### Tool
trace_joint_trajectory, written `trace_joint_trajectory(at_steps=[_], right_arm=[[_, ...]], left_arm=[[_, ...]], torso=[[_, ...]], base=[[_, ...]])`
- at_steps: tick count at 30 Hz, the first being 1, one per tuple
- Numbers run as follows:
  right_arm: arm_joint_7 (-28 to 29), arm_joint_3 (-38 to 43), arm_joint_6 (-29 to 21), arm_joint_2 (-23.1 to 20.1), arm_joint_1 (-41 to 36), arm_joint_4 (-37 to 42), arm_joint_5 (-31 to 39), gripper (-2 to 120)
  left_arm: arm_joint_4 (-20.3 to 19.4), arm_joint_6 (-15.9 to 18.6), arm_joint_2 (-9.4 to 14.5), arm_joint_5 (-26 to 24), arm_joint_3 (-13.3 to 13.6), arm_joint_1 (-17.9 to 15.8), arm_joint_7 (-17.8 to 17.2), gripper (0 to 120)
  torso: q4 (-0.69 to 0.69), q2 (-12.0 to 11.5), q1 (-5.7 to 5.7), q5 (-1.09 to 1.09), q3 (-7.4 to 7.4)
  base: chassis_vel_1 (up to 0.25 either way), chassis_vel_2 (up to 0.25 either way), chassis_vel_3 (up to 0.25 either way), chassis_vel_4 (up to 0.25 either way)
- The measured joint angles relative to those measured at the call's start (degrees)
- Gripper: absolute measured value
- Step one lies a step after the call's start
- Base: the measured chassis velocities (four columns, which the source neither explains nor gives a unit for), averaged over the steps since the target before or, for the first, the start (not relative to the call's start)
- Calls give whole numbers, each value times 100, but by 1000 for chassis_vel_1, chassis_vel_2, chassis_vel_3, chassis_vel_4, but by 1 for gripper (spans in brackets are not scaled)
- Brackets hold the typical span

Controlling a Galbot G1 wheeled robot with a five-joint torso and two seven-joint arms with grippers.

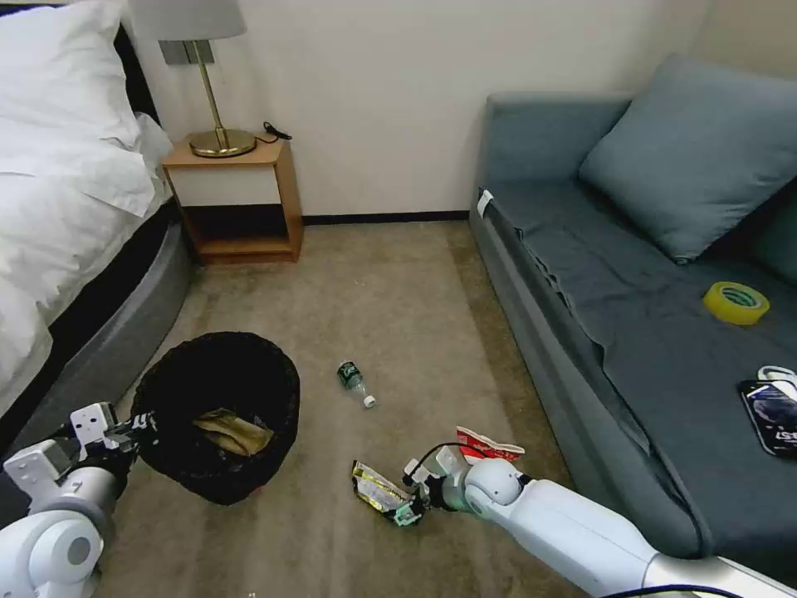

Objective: Pick up the trash bin, then pick up the garbage on the floor and place it into the trash bin.

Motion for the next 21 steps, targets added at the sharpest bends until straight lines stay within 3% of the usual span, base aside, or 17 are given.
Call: trace_joint_trajectory(at_steps=[7,21], right_arm=[[2,30,71,253,-16,-246,-98,100],[110,12,131,342,-208,-260,-204,100]], left_arm=[[108,-15,92,2,52,-64,13,3],[272,-62,218,-11,90,-139,68,3]], torso=[[1,0,0,0,0],[0,0,0,0,0]], base=[[0,0,0,0],[0,0,0,0]])
